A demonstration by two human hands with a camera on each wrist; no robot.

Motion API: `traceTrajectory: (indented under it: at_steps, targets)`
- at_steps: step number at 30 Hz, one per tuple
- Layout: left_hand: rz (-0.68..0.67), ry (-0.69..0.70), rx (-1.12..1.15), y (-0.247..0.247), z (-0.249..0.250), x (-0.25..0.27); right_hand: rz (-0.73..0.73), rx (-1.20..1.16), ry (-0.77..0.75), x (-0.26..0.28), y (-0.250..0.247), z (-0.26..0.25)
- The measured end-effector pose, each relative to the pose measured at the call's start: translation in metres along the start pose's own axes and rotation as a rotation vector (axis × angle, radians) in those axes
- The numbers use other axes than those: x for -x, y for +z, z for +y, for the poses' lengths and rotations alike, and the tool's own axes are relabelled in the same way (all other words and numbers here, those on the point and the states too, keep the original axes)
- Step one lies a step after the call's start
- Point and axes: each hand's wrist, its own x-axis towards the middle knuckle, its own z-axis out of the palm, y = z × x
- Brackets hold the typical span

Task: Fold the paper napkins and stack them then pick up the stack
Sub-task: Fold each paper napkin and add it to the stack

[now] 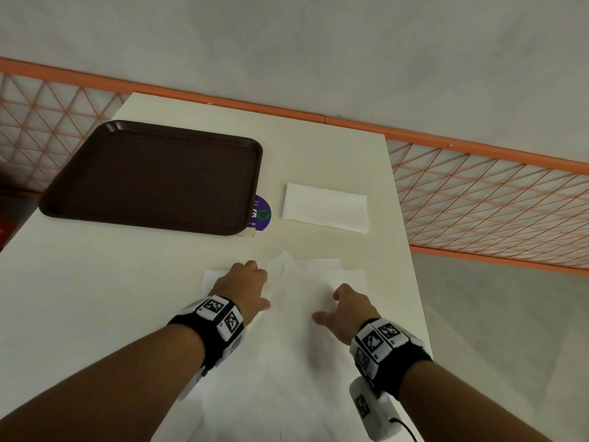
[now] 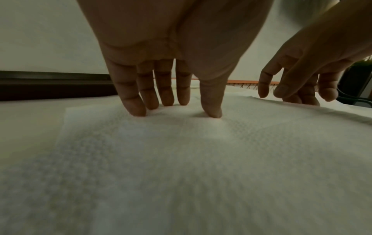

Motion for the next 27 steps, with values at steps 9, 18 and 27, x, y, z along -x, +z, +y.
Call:
traceTrajectory:
  at_steps: [9,18,27]
  targets:
    - [0.012,-0.005,-0.024,0.003,0.0,0.0,-0.083,-0.268,0.002,0.002,0.014,-0.001]
    - [0.09,0.047,0.124,-0.001,-0.014,0.003,-0.073,-0.701,-0.125,0.001,0.003,0.002]
    - [0.049,0.14,0.113,-0.009,-0.018,-0.008,-0.092,-0.729,-0.227,-0.006,-0.013,0.015]
